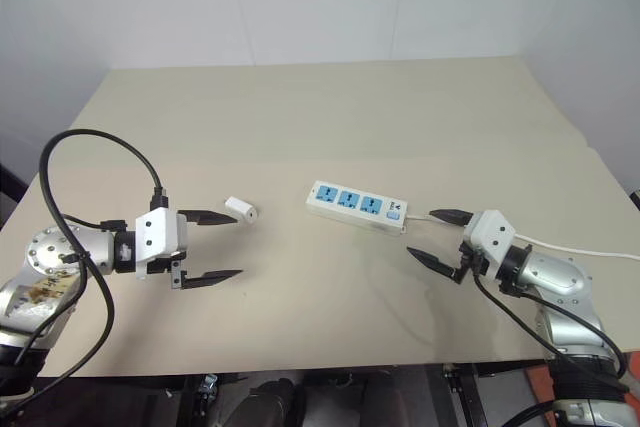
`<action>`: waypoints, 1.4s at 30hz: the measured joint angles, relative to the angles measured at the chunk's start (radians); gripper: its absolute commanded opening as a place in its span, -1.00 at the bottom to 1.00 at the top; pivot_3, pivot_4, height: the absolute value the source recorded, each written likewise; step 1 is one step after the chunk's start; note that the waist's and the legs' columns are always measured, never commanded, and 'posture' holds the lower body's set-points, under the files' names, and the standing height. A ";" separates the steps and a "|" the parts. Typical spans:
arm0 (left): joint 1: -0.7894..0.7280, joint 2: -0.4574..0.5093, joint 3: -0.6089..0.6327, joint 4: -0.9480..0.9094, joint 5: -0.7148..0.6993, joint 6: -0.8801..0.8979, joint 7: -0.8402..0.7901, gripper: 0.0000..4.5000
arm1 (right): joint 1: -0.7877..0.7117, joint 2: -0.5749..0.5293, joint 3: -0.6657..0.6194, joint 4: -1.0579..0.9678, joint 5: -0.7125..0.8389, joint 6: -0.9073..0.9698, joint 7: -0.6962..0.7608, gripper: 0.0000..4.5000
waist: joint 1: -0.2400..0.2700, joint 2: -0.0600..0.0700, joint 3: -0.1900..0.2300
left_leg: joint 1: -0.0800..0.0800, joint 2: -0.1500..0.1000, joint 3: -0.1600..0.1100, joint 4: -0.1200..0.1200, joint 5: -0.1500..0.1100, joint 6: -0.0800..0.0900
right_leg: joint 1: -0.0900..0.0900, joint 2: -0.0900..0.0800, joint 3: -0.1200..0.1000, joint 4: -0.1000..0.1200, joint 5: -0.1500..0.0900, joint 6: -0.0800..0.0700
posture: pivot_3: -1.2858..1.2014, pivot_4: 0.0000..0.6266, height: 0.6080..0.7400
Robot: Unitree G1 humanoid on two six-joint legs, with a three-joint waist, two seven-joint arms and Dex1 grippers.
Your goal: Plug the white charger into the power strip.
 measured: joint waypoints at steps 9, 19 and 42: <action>0.000 0.000 0.000 0.000 0.001 0.000 0.003 1.00 | -0.001 0.000 0.000 0.004 0.000 -0.001 0.003 0.97 | 0.000 0.000 0.000 | 0.000 0.000 0.000 0.000 0.000 0.000 | 0.000 0.000 0.000 0.000 0.000 0.000 | 0.03 -0.52 1.00; 0.000 0.000 -0.006 0.000 0.002 0.001 0.002 1.00 | -0.074 -0.016 0.005 0.085 -0.001 0.022 0.020 0.97 | -0.002 0.000 0.000 | 0.000 0.000 0.001 0.000 0.000 0.000 | 0.000 0.000 0.001 0.000 0.001 0.000 | 0.03 -0.52 1.00; 0.010 0.003 -0.041 -0.067 0.007 0.067 0.006 1.00 | -0.510 0.018 0.160 0.740 -0.197 -0.106 0.143 -1.00 | -0.010 0.000 0.000 | -0.001 0.004 0.006 0.001 0.003 -0.005 | -0.002 0.004 0.003 -0.002 0.003 -0.002 | 0.03 -0.52 1.00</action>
